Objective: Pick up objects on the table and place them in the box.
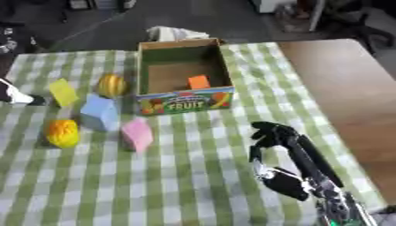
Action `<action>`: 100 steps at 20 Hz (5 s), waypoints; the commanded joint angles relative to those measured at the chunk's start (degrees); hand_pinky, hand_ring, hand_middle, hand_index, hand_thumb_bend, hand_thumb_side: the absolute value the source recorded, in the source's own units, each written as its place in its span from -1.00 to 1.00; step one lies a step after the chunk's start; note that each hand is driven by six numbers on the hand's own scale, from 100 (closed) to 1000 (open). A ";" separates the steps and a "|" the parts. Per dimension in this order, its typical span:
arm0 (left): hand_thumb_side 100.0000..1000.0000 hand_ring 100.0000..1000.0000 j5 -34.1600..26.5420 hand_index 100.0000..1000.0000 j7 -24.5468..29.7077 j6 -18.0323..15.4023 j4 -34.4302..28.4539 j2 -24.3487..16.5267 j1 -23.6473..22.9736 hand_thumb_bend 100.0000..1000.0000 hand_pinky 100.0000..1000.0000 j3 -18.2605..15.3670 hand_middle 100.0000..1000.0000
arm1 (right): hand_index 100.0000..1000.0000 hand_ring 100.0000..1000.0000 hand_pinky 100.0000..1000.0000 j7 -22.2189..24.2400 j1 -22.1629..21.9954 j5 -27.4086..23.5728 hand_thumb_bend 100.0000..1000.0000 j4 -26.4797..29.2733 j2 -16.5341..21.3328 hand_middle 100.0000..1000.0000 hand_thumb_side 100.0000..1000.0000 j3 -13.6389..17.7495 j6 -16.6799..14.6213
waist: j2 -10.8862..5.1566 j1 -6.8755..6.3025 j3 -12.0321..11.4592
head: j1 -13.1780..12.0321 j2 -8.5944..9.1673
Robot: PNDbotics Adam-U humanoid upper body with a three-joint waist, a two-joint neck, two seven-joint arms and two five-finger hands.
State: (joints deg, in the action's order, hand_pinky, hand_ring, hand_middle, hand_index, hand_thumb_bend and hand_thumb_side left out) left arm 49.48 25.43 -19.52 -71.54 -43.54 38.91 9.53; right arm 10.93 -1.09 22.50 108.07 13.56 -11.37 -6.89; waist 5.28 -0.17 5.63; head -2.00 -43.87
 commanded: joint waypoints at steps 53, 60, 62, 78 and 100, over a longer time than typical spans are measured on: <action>-0.79 -0.06 10.99 0.37 -16.14 14.90 30.20 12.41 9.65 -0.71 0.05 -8.02 -0.09 | 0.65 0.20 0.31 0.65 0.32 -0.68 -1.00 0.70 0.23 0.22 -0.68 -0.36 -0.30 | -0.05 0.82 1.69 | -0.83 -0.25; -0.86 -0.07 3.55 0.35 -15.74 13.21 22.70 9.87 11.20 -0.93 0.02 -7.34 -0.12 | 0.65 0.20 0.31 0.69 0.31 -0.64 -1.00 0.76 0.38 0.22 -0.69 -0.33 -0.32 | -0.22 0.75 1.68 | -0.74 -0.25; -0.88 -0.07 1.36 0.35 -15.76 12.56 19.98 9.45 11.77 -0.96 0.02 -6.75 -0.12 | 0.65 0.20 0.31 0.74 0.32 -0.63 -1.00 0.76 0.43 0.22 -0.69 -0.34 -0.34 | -0.28 0.68 1.71 | -0.70 -0.25; -0.82 0.03 -6.13 0.46 -5.63 1.89 7.66 15.45 12.88 -0.82 0.10 7.26 0.02 | 0.65 0.20 0.31 1.16 0.70 -0.81 -1.00 0.63 0.37 0.22 -0.68 -0.74 -0.57 | -0.39 0.38 3.69 | -0.91 -0.25; -0.36 0.34 -2.39 0.73 -4.61 -0.33 5.79 14.16 10.11 -0.51 0.35 8.35 0.44 | 0.65 0.20 0.31 1.15 0.58 -0.77 -1.00 0.57 0.21 0.22 -0.68 -0.58 -0.61 | -0.51 0.56 3.70 | -0.34 -0.25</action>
State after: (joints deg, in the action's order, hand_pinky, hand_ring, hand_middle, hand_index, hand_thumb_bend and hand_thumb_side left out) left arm 47.75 20.98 -20.01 -64.12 -27.26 48.12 18.76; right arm 12.01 -0.98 21.97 107.88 13.39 -12.09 -7.45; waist 5.60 0.32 9.39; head -2.45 -43.87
